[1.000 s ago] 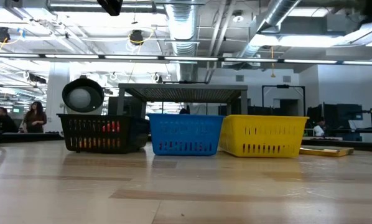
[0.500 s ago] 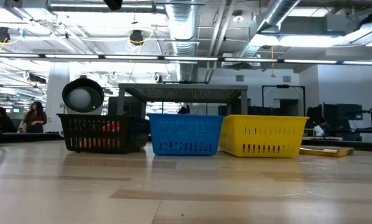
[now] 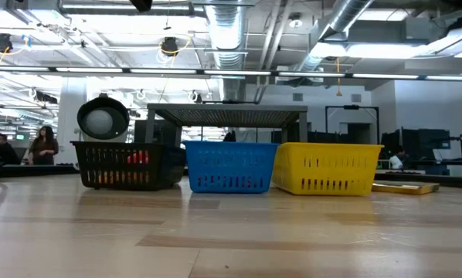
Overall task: Pick & Place Office Desk Supplies
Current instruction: Put the red rubber band into the blue basket
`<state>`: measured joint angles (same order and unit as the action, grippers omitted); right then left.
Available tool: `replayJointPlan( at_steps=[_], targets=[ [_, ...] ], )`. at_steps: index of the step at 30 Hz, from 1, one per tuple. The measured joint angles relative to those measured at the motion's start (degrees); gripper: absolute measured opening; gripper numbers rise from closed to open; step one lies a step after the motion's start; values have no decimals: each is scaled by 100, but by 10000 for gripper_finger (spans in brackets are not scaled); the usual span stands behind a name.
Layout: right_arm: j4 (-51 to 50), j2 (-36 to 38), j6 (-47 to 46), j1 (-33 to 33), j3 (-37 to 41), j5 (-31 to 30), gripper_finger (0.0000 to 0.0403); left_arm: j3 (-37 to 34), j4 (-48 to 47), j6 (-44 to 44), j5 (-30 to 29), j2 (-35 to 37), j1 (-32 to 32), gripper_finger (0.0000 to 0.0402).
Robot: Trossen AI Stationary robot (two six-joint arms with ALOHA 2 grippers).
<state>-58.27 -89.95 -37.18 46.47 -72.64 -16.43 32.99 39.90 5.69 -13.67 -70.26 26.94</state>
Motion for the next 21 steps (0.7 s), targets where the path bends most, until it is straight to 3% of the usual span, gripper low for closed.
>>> replayJointPlan(
  at_steps=[3,10,21],
  targets=[
    [-333,0,-349,188,198,69,211,0,0,-130,0,0,0,102],
    [-234,-4,-1531,660,962,953,211,0,-3,-232,0,0,0,102],
    [-80,-4,-2742,1196,1729,1364,211,0,-129,-227,0,0,0,102]
  ],
)
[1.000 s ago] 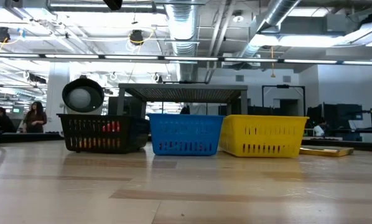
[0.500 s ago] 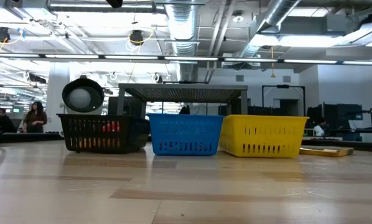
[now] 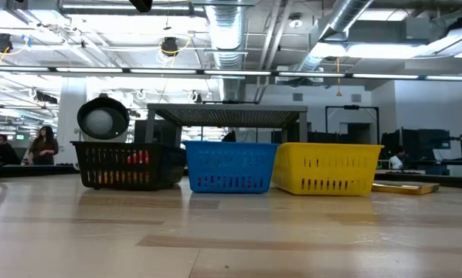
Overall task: Pick & Place Office Desk Supplies
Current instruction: Put the red rubber band into the blue basket
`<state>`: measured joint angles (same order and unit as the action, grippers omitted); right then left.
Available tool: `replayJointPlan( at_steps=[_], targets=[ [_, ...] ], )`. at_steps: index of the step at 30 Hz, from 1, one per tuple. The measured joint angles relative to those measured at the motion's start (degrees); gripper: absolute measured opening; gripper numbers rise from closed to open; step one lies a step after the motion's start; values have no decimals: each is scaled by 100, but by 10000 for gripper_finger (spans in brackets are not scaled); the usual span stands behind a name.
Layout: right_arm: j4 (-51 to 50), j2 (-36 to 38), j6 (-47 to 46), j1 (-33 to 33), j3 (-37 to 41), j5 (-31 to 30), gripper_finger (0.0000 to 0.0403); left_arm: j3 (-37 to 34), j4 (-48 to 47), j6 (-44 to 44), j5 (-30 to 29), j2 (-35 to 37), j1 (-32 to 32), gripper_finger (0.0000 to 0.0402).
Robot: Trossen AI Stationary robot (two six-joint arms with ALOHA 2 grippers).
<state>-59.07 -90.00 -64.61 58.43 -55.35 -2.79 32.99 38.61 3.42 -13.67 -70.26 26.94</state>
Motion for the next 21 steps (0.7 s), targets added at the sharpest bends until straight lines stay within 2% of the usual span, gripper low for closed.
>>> replayJointPlan(
  at_steps=[10,21],
  targets=[
    [874,0,-1146,483,506,-148,211,0,-7,22,0,0,0,102],
    [1900,0,-1507,569,791,-223,211,0,-7,28,2,0,0,102]
  ],
)
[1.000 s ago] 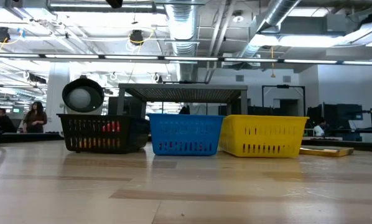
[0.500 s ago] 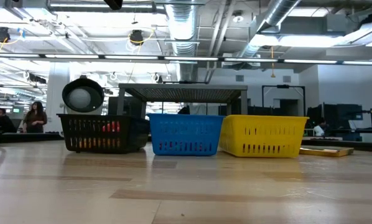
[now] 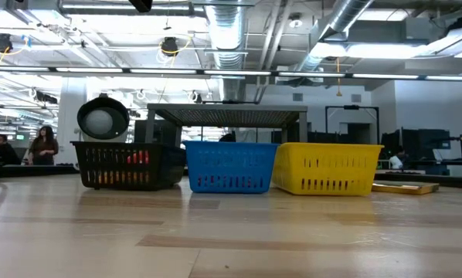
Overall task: Pick & Place Office Desk Supplies
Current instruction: Put the red rubber band into the blue basket
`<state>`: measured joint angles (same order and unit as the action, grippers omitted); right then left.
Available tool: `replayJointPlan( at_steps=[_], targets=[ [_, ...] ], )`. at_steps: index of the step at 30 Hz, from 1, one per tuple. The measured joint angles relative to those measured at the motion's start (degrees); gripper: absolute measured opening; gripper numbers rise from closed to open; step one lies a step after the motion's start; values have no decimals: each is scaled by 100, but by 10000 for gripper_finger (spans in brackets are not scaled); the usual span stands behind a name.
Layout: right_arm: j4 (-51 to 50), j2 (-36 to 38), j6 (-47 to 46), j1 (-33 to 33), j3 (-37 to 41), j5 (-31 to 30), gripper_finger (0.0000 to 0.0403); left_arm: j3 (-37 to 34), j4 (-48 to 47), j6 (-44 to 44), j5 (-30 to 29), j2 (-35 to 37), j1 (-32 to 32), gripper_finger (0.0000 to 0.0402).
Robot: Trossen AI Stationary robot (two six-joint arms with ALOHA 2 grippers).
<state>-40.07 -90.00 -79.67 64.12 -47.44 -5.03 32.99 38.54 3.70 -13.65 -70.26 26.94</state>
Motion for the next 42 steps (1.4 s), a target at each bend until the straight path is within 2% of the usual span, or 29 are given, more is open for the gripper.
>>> replayJointPlan(
  at_steps=[12,25,29,39,42],
  targets=[
    [500,-514,-255,0,-24,78,211,0,-7,20,0,2,0,102],
    [410,-402,-719,223,-15,-1,208,0,-18,20,2,1,0,102],
    [377,-402,-725,222,-12,21,189,0,-20,20,2,0,0,102],
    [250,-404,-693,221,0,-6,101,0,-20,20,2,0,0,102],
    [240,-407,-661,229,4,-126,85,0,-20,20,2,2,0,102]
  ],
)
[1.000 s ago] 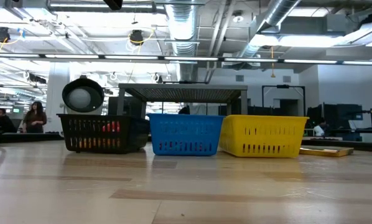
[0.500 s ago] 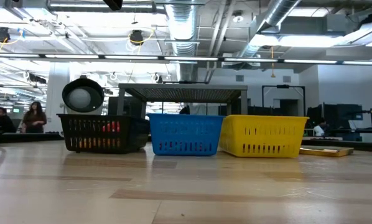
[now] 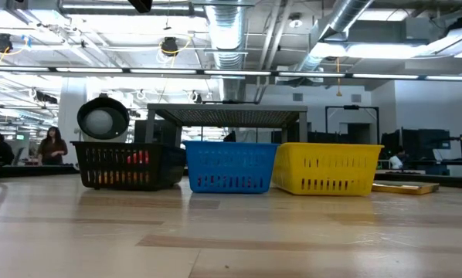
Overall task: Pick & Place Office Desk Supplies
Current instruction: Put the red rubber band into the blue basket
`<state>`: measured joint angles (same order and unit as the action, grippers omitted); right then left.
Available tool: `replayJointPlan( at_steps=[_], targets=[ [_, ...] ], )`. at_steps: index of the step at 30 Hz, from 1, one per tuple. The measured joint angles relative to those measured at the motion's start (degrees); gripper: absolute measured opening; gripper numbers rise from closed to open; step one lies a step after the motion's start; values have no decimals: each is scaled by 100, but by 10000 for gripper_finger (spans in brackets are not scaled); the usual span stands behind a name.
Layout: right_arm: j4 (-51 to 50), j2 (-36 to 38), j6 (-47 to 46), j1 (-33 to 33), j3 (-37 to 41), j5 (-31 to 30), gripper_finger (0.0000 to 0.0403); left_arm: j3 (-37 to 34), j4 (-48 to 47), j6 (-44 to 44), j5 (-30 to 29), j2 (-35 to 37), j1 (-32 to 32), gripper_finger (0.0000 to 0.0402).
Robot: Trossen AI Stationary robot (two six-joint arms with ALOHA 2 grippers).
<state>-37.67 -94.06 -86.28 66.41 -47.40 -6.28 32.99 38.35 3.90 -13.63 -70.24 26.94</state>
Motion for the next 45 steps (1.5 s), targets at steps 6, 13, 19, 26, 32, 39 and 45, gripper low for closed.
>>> replayJointPlan(
  at_steps=[6,13,19,26,32,39,45],
  targets=[
    [-7,0,73,0,0,-37,80,0,0,0,0,-1,0,102],
    [-16,-2,74,0,0,-68,70,0,0,0,0,-1,0,102],
    [19,-4,73,0,0,-84,24,0,0,0,-1,0,0,102],
    [61,-4,-18,-4,-2,-90,5,0,1,0,-1,-2,0,102],
    [151,-16,38,-46,-144,46,1,0,1,0,-2,-2,0,102],
    [60,-11,609,-324,-511,1,1,0,2,-2,-2,-2,0,102],
    [22,-7,1357,-666,-712,-266,0,0,2,-1,-2,-2,0,102]
  ],
)
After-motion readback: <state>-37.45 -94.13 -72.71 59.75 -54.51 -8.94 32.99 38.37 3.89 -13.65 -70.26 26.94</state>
